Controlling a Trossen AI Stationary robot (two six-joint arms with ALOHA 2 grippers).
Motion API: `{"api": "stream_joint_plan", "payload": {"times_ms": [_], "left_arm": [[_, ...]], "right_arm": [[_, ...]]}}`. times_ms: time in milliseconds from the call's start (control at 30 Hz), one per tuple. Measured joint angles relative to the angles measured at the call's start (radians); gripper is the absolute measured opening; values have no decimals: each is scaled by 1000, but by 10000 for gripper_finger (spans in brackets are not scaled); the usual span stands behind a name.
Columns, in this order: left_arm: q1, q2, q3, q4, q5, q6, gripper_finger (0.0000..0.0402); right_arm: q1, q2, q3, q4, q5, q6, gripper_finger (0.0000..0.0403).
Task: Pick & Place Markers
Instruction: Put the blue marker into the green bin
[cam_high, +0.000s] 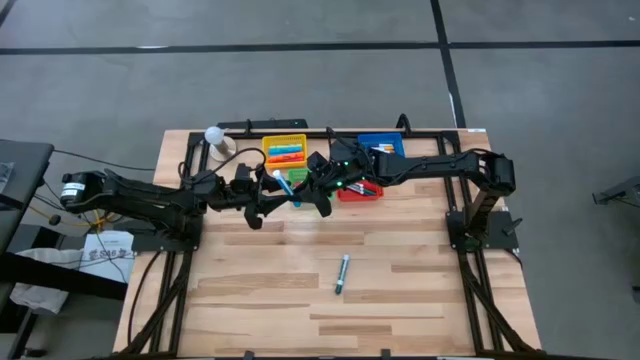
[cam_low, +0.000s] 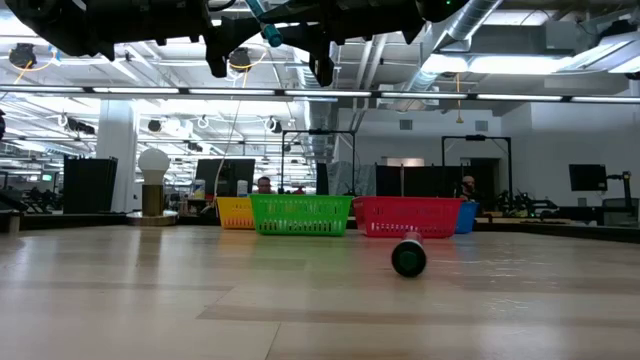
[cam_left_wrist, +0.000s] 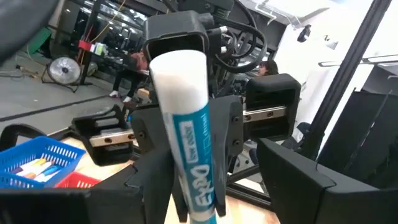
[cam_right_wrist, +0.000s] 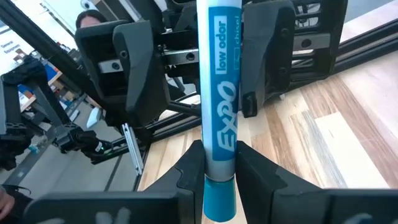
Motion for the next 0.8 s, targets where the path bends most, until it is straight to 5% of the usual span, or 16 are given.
{"api": "stream_joint_plan", "payload": {"times_ms": [267,667,800], "left_arm": [[0,-7,10,9,-81,0,199],[0,-7,10,10,-81,-11,73],[0,-7,10,11,-78,-3,68]], "right_arm": [[5,0,-1,-8,1,0,62],[6,0,-1,-9,-2,-16,63],[6,0,-1,-13,-16,-84,69]]}}
